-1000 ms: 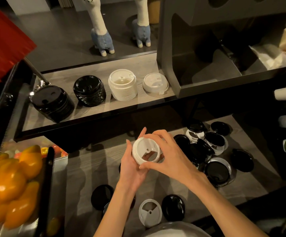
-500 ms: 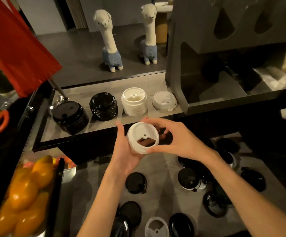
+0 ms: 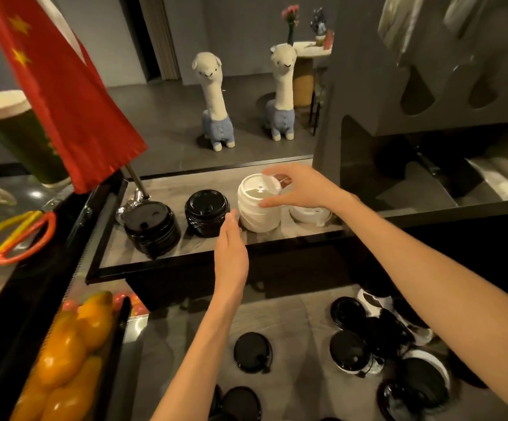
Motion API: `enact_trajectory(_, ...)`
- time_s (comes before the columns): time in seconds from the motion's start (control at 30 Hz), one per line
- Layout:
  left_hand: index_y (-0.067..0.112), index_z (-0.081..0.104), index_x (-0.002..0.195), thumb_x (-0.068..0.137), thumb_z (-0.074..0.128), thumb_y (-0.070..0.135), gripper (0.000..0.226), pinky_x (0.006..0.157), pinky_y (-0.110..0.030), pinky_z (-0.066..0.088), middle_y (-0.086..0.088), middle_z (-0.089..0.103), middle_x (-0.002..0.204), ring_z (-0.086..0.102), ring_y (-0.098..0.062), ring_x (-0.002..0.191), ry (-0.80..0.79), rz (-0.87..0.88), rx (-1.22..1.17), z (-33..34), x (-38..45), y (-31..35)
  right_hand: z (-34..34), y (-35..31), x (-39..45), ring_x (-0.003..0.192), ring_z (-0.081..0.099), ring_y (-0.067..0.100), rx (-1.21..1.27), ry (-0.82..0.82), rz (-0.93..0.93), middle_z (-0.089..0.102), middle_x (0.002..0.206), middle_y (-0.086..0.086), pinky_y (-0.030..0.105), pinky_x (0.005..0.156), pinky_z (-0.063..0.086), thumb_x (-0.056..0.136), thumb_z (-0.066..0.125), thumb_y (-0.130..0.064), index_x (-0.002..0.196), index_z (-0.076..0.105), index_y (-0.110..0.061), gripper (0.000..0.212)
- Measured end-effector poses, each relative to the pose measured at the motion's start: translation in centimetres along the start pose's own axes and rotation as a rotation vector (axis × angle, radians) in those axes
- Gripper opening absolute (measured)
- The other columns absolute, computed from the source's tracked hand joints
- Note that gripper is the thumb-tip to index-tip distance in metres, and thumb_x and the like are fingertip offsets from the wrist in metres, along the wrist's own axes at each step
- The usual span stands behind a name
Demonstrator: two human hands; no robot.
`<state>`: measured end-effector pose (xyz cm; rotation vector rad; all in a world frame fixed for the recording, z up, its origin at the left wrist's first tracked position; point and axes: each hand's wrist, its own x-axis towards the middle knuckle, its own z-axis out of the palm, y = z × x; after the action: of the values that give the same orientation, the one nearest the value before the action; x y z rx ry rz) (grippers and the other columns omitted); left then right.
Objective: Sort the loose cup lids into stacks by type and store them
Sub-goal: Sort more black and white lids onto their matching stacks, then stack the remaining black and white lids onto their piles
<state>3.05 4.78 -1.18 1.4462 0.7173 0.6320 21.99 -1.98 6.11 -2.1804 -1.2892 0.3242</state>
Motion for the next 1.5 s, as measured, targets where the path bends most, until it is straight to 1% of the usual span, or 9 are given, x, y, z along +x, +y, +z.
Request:
enact_trajectory(0.6,0.035,0.035,0.157,0.108,0.024,0.054,0.054,0.125,-0.037,0.027,0.017,0.043,0.154,0.039,-0.007,0.145,-0.056,0.043,0.073,0.2,1.2,-0.7,0.8,-0.1,0.5,0.125,0.059,0.021,-0.128,-0.138,0.056,0.054,0.152,0.002,0.037,0.105,0.049,0.086,0.078,-0.051,0.155,0.045,-0.023,0.081)
enact_trajectory(0.7,0.034,0.024,0.161,0.11,0.024,0.052,0.055,0.127,-0.04,0.025,0.012,0.033,0.165,0.028,-0.004,0.151,-0.073,0.122,0.142,0.2,1.3,-0.6,0.4,-0.9,0.4,0.123,0.059,0.022,-0.166,-0.164,0.053,0.055,0.151,0.003,0.037,0.105,0.048,0.09,0.075,-0.049,0.153,0.048,-0.022,0.073)
enact_trajectory(0.8,0.036,0.029,0.16,0.111,0.022,0.047,0.051,0.125,-0.038,0.029,0.012,0.042,0.159,0.033,0.001,0.147,-0.108,0.224,0.264,-0.1,1.4,-0.2,0.5,-1.2,-0.4,0.134,0.053,0.023,-0.183,-0.171,0.062,0.048,0.158,0.002,0.034,0.107,0.042,0.092,0.073,-0.048,0.159,0.037,-0.024,0.08)
enact_trajectory(0.9,0.039,0.034,0.157,0.11,0.026,0.051,0.049,0.116,-0.026,0.039,0.009,0.052,0.148,0.046,0.002,0.135,-0.123,0.347,0.369,-0.8,0.1,0.1,1.2,-1.2,-2.2,0.137,0.048,0.018,-0.051,-0.011,0.013,0.045,0.157,0.002,0.036,0.111,0.041,0.087,0.078,-0.047,0.162,0.024,-0.032,0.094)
enact_trajectory(0.97,0.033,0.042,0.152,0.11,0.035,0.045,0.044,0.101,-0.011,0.043,0.012,0.056,0.14,0.053,0.007,0.123,-0.055,0.394,0.397,-1.9,-1.7,-0.1,2.1,-0.6,-4.6,0.121,0.058,0.008,0.079,0.264,-0.071,0.057,0.139,-0.002,0.029,0.102,0.051,0.09,0.077,-0.044,0.152,0.043,-0.03,0.072)
enact_trajectory(1.07,0.025,0.063,0.125,0.108,0.046,0.035,0.026,0.078,-0.018,0.052,0.012,0.069,0.104,0.066,-0.008,0.092,-0.039,0.442,0.439,-3.7,-4.0,-2.5,4.9,0.3,-9.7,0.1,0.068,0.009,0.244,0.427,-0.141,0.068,0.112,-0.004,0.023,0.084,0.057,0.095,0.075,-0.025,0.123,0.064,-0.017,0.031)
enact_trajectory(1.17,0.026,0.066,0.112,0.103,0.058,0.031,0.013,0.075,-0.027,0.055,0.011,0.068,0.101,0.065,-0.006,0.088,-0.206,0.304,0.684,-5.0,-4.9,-9.8,10.8,3.3,-16.6,0.092,0.07,0.01,0.332,0.157,-0.015,0.072,0.101,-0.007,0.02,0.076,0.055,0.093,0.076,-0.016,0.11,0.07,-0.019,0.018)
enact_trajectory(1.3,0.017,0.064,0.126,0.094,0.07,0.018,0.033,0.099,-0.031,0.047,-0.004,0.06,0.129,0.059,-0.024,0.119,-0.44,0.061,0.973,-6.5,-5.7,-19.9,18.4,9.7,-25.1,0.089,0.069,0.002,0.247,-0.255,0.237,0.073,0.101,-0.018,0.027,0.075,0.056,0.085,0.085,-0.027,0.104,0.067,-0.043,0.03)
enact_trajectory(1.5,0.02,0.04,0.155,0.085,0.08,0.017,0.08,0.122,-0.033,0.027,-0.002,0.036,0.16,0.033,-0.024,0.148,-0.486,-0.03,0.928,-6.5,-7.6,-25.1,22.7,14.9,-32.8,0.102,0.061,-0.004,0.201,-0.447,0.396,0.058,0.122,-0.017,0.024,0.088,0.053,0.07,0.093,-0.04,0.115,0.065,-0.046,0.053)
